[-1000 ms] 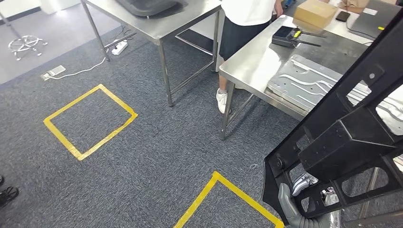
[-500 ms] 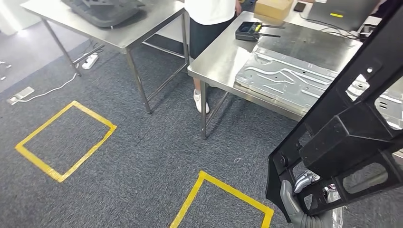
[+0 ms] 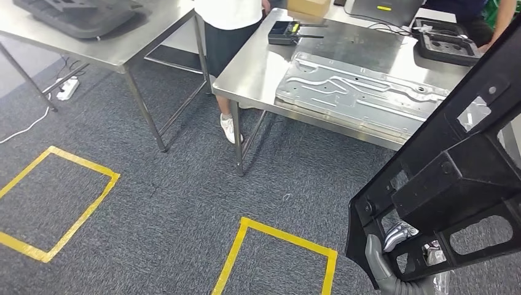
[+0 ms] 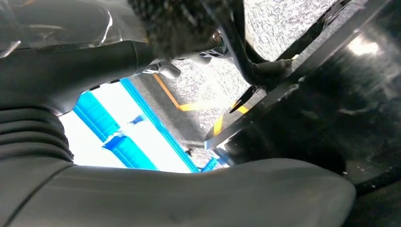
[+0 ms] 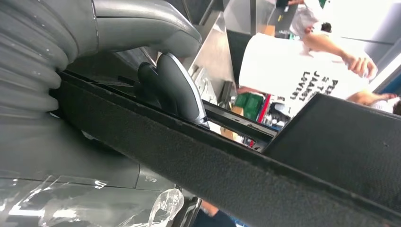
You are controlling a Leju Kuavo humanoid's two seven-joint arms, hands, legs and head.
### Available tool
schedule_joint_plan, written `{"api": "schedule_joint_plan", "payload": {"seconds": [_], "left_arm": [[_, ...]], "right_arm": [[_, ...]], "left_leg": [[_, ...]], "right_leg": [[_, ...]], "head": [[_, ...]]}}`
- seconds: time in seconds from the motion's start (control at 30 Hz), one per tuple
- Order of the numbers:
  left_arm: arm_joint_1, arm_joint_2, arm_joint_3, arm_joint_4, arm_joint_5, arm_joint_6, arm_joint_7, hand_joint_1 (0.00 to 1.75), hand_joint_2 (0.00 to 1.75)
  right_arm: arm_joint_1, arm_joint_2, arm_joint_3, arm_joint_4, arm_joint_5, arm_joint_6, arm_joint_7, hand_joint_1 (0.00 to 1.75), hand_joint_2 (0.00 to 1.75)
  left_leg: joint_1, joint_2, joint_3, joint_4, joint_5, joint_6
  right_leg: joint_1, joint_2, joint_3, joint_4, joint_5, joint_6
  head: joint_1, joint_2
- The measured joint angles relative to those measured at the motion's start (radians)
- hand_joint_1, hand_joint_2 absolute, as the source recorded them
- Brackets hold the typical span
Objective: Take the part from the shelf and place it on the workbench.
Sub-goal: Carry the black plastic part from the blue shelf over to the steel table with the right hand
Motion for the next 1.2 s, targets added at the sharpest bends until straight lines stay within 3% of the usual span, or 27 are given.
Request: {"api": "schedule_joint_plan", "payload": {"seconds": [0.07,0.1,0.17,0.2,0.27,0.33,0.37,0.4,0.43,0.47,0.53,0.6,0.67,0.73,0.8,0.87,0.9,0.93,0.97,1.03,1.07,1.13,1.2], "left_arm": [[0.004,-0.002,0.0,0.0,0.0,0.01,-0.006,0.0,1.75],[0.006,-0.002,0.0,0.0,0.0,0.018,-0.011,0.0,1.75],[0.009,-0.002,0.001,0.0,0.001,0.031,-0.019,0.0,1.75],[0.01,-0.002,0.001,0.0,0.001,0.033,-0.021,0.0,1.75],[0.007,-0.002,0.004,0.0,0.001,0.034,-0.026,0.0,1.75],[0.002,-0.002,0.011,0.0,0.001,0.033,-0.029,0.0,1.75],[0.0,-0.002,0.014,0.0,0.001,0.03,-0.029,0.0,1.75],[-0.002,-0.002,0.016,0.0,0.0,0.027,-0.028,0.0,1.75],[-0.003,-0.002,0.017,0.0,0.0,0.024,-0.027,0.0,1.75],[-0.004,-0.002,0.018,0.0,0.0,0.022,-0.026,0.0,1.75],[-0.005,-0.002,0.019,0.0,0.0,0.024,-0.024,0.0,1.75],[-0.006,-0.003,0.019,0.0,-0.001,0.03,-0.024,0.0,1.75],[-0.007,-0.006,0.019,0.0,-0.002,0.033,-0.024,0.0,1.75],[-0.006,-0.009,0.019,0.0,-0.002,0.033,-0.022,0.0,1.75],[-0.004,-0.01,0.019,0.0,-0.002,0.033,-0.021,0.0,1.75],[-0.001,-0.009,0.019,0.0,-0.002,0.034,-0.02,0.0,1.75],[0.0,-0.009,0.019,0.0,-0.002,0.034,-0.02,0.0,1.75],[0.001,-0.009,0.019,0.0,-0.002,0.034,-0.02,0.0,1.75],[0.002,-0.009,0.019,0.0,-0.002,0.034,-0.019,0.0,1.75],[0.003,-0.009,0.019,0.0,-0.002,0.035,-0.019,0.0,1.75],[0.003,-0.009,0.019,0.0,-0.002,0.037,-0.019,0.0,1.75],[0.004,-0.01,0.02,0.0,-0.002,0.042,-0.019,0.0,1.75],[0.004,-0.008,0.02,0.0,-0.002,0.045,-0.019,0.0,1.75]], "right_arm": [[-0.004,-0.001,0.0,-0.004,0.0,0.0,-0.001,1.75,1.75],[-0.005,-0.002,0.0,-0.006,0.0,0.0,-0.002,1.75,1.75],[-0.007,-0.004,0.001,-0.008,-0.001,0.0,-0.003,1.75,1.75],[-0.008,-0.004,0.002,-0.008,-0.002,0.0,-0.003,1.75,1.75],[-0.011,-0.004,0.002,-0.011,-0.004,0.0,-0.003,1.75,1.75],[-0.012,-0.005,0.003,-0.012,-0.007,0.0,-0.003,1.75,1.75],[-0.012,-0.004,0.003,-0.012,-0.008,0.0,-0.003,1.75,1.75],[-0.012,-0.004,0.003,-0.012,-0.009,0.0,-0.004,1.75,1.75],[-0.012,-0.004,0.003,-0.012,-0.009,0.001,-0.004,1.75,1.75],[-0.012,-0.004,0.003,-0.012,-0.01,0.001,-0.004,1.75,1.75],[-0.012,-0.004,0.004,-0.013,-0.01,0.0,-0.005,1.75,1.75],[-0.012,-0.004,0.004,-0.013,-0.009,0.0,-0.006,1.75,1.75],[-0.008,-0.005,0.005,-0.015,-0.008,0.0,-0.006,1.75,1.75],[-0.005,-0.005,0.005,-0.016,-0.007,0.0,-0.006,1.75,1.75],[-0.005,-0.004,0.006,-0.016,-0.006,0.0,-0.006,1.75,1.75],[-0.004,-0.004,0.006,-0.016,-0.006,0.0,-0.006,1.75,1.75],[-0.004,-0.003,0.006,-0.016,-0.006,0.0,-0.006,1.75,1.75],[-0.004,-0.003,0.006,-0.016,-0.006,0.0,-0.006,1.75,1.75],[-0.004,-0.003,0.006,-0.016,-0.006,0.0,-0.006,1.75,1.75],[-0.005,-0.003,0.006,-0.017,0.0,0.0,-0.006,1.75,1.75],[-0.007,-0.003,0.006,-0.017,0.005,0.0,-0.006,1.75,1.75],[-0.009,-0.004,0.006,-0.018,0.018,0.0,-0.003,1.75,1.75],[-0.011,-0.004,0.007,-0.018,0.028,0.0,0.002,1.75,1.75]], "left_leg": [[-0.006,0.013,0.007,-0.004,-0.002,-0.002],[-0.01,0.02,0.009,-0.004,-0.003,-0.003],[-0.016,0.035,0.008,-0.003,-0.007,-0.008],[-0.017,0.029,0.001,0.01,-0.019,-0.011],[-0.015,-0.01,-0.052,0.119,-0.082,-0.016],[-0.014,-0.043,-0.138,0.306,-0.161,-0.02],[-0.014,-0.048,-0.169,0.372,-0.18,-0.023],[-0.014,-0.05,-0.179,0.394,-0.178,-0.025],[-0.013,-0.053,-0.167,0.367,-0.155,-0.026],[-0.012,-0.061,-0.134,0.298,-0.117,-0.026],[-0.005,-0.118,-0.052,0.123,-0.043,-0.027],[0.003,-0.165,-0.006,0.019,-0.007,-0.023],[0.007,-0.148,0.0,0.002,0.002,-0.014],[0.009,-0.119,0.0,-0.003,0.008,-0.004],[0.01,-0.09,0.0,-0.009,0.011,0.002],[0.008,-0.062,0.0,-0.011,0.011,0.005],[0.007,-0.049,0.001,-0.011,0.01,0.005],[0.005,-0.038,0.003,-0.011,0.009,0.005],[0.004,-0.03,0.007,-0.013,0.007,0.005],[0.002,-0.021,0.017,-0.02,0.005,0.003],[0.0,-0.02,0.02,-0.023,0.005,0.002],[-0.007,-0.017,0.022,-0.025,0.003,-0.003],[-0.012,-0.019,0.018,-0.019,-0.006,-0.011]], "right_leg": [[0.017,-0.045,0.075,-0.132,0.042,-0.021],[0.021,-0.052,0.089,-0.159,0.048,-0.028],[0.015,-0.021,0.101,-0.188,0.05,-0.032],[0.01,-0.005,0.108,-0.204,0.052,-0.032],[0.001,0.019,0.122,-0.23,0.06,-0.039],[0.001,0.036,0.121,-0.234,0.067,-0.047],[0.001,0.046,0.121,-0.234,0.068,-0.046],[0.0,0.06,0.122,-0.234,0.069,-0.044],[-0.001,0.073,0.123,-0.233,0.07,-0.042],[-0.002,0.087,0.123,-0.231,0.071,-0.04],[-0.002,0.112,0.117,-0.225,0.072,-0.032],[0.002,0.136,0.1,-0.213,0.073,-0.024],[0.003,0.159,0.084,-0.205,0.077,-0.019],[0.004,0.124,0.056,-0.155,0.048,-0.01],[0.004,0.061,-0.02,0.0,-0.032,0.004],[-0.001,0.042,-0.101,0.168,-0.097,0.013],[-0.002,0.041,-0.115,0.198,-0.102,0.013],[-0.002,0.04,-0.106,0.181,-0.086,0.01],[-0.002,0.038,-0.071,0.116,-0.053,0.005],[0.006,0.021,0.033,-0.069,0.015,-0.013],[0.013,0.013,0.077,-0.142,0.036,-0.022],[0.021,0.008,0.115,-0.205,0.044,-0.034],[0.015,0.015,0.126,-0.223,0.045,-0.037]], "head": [[0.001,0.0],[0.001,0.0],[0.001,0.0],[0.001,0.0],[0.0,0.0],[-0.001,0.0],[-0.001,0.0],[-0.001,0.0],[-0.001,0.0],[-0.002,0.0],[-0.002,0.0],[-0.001,0.0],[-0.001,0.0],[-0.001,0.0],[0.001,0.0],[0.002,0.0],[0.002,0.0],[0.002,0.0],[0.002,0.0],[0.002,0.0],[0.002,0.0],[0.002,0.0],[0.002,0.0]]}}
